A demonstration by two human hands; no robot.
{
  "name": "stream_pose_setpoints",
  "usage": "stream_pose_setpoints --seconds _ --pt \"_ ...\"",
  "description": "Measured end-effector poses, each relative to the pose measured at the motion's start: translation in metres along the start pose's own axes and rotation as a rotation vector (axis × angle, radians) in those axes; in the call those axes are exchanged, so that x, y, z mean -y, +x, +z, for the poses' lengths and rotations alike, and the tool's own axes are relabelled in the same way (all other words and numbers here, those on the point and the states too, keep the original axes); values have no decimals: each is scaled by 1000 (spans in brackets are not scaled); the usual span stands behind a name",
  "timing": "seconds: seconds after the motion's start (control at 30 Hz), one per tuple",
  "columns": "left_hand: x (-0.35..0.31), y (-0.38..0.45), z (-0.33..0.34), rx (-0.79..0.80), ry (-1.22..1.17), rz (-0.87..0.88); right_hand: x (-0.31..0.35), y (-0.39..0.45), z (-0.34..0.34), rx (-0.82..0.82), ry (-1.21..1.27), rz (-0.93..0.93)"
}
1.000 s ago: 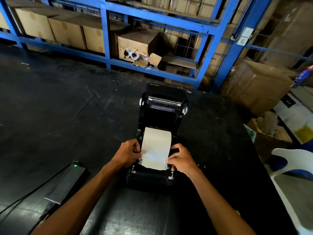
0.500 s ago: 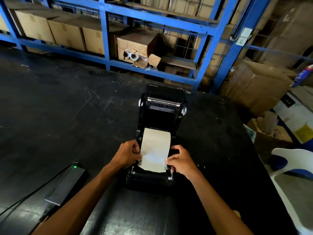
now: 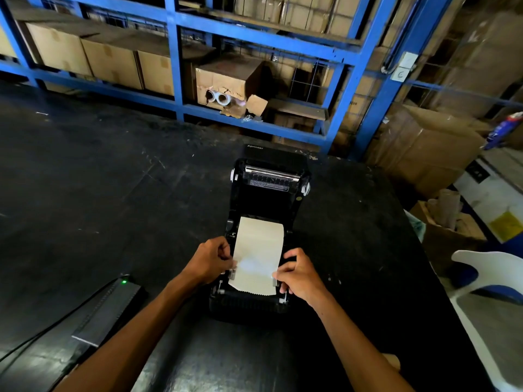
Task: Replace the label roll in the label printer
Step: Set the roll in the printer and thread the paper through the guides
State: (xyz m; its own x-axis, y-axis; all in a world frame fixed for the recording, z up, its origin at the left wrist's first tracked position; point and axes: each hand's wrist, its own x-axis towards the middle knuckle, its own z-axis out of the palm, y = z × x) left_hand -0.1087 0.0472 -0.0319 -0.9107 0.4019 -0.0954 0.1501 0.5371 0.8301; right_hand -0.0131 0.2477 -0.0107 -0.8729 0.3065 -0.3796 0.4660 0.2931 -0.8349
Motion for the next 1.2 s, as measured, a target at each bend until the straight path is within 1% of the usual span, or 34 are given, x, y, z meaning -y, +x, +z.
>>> stream_pose_setpoints --seconds 0.27,0.4,0.53,0.7,0.87,0.97,1.1,1.2 --pt "-4 3 -1 42 85 25 4 0 -3 -82 82 -22" --pt "-2 2 -2 26 38 30 2 0 -5 -59 27 -30" --pt "-2 2 0 23 51 28 3 -1 -6 -34 -39 -9" --pt "-6 4 -3 83 138 44 1 1 -4 -69 20 -24" --pt "-6 5 -1 59 117 30 -2 4 -3 -56 -12 -29" --pt "-7 3 -1 72 138 24 -1 3 -4 -48 -31 -18" --pt "-11 2 -3 118 176 26 -1 3 -1 -82 33 -1" --pt "-12 2 -4 101 153 19 -2 2 1 -90 27 0"
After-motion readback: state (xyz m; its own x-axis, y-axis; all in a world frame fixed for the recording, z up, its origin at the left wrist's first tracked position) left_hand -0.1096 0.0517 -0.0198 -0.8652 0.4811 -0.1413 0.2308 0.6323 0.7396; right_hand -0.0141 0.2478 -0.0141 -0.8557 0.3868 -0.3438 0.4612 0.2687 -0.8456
